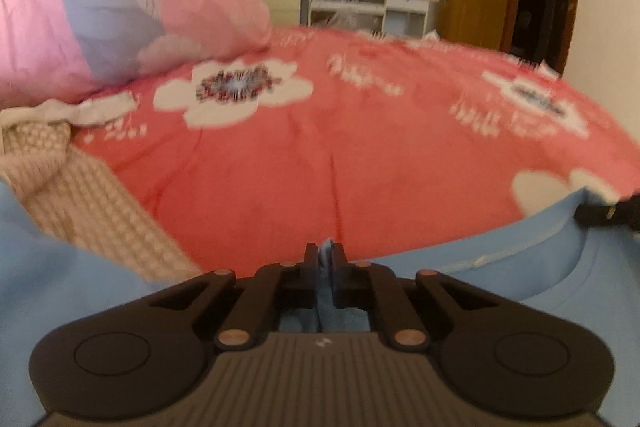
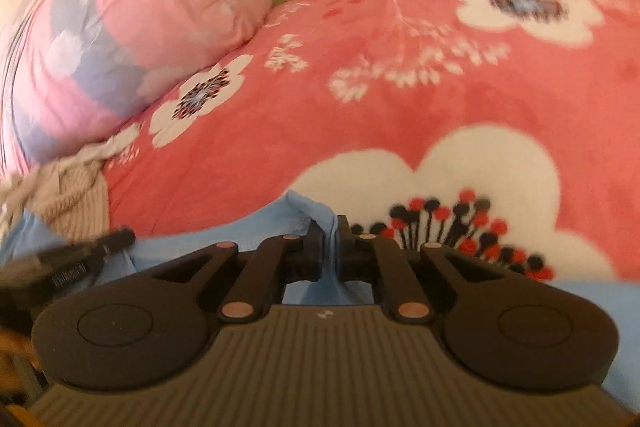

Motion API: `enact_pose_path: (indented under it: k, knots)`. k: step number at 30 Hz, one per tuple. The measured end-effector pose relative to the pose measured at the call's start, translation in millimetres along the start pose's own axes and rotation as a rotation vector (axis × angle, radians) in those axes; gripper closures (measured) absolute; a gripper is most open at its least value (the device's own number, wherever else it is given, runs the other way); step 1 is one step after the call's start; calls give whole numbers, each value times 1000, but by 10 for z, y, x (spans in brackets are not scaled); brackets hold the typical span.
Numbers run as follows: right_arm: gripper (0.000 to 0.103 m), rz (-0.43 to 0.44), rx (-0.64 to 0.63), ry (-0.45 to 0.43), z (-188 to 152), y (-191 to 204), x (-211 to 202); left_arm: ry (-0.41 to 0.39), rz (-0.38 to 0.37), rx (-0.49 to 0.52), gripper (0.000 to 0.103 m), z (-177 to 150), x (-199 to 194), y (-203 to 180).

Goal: Fold clothes

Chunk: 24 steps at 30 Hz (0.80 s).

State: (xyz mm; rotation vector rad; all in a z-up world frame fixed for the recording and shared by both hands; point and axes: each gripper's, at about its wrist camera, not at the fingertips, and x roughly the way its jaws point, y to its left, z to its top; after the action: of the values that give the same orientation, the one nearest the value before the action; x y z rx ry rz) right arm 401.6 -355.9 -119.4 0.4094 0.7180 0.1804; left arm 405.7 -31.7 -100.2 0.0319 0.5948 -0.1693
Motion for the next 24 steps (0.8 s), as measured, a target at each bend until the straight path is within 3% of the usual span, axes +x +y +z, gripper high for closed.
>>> enact_pose_path:
  k: [2, 4, 9, 10, 12, 16, 19, 21, 22, 24]
  knots:
    - [80, 32, 82, -34, 41, -119, -77, -9, 10, -8, 78, -17, 10, 7]
    - [78, 70, 166, -77, 94, -235, -193, -18, 20, -16, 73, -33, 20, 15]
    - [74, 106, 75, -138, 230, -119, -630, -60, 45, -22, 67, 43, -58, 75]
    - [68, 105, 54, -143, 245, -94, -677, -54, 58, -21, 67, 44, -45, 84]
    - [57, 72, 16, -123, 263, -89, -646, -31, 93, -16, 68, 27, 1, 93]
    - [53, -68, -37, 8, 187, -136, -272, 19, 113, -41, 68, -38, 87, 156]
    - [52, -110, -5, 53, 132, -224, -141, 23, 37, -72, 67, -4, 50, 248]
    - [51, -81, 7, 45, 136, -236, -179, 29, -54, -60, 61, 55, 22, 268]
    - [51, -62, 4, 41, 143, -225, -210, 45, -100, -43, 52, 82, 31, 257]
    - [51, -36, -5, 39, 152, -202, -245, 107, -161, 12, 51, 100, 128, 186]
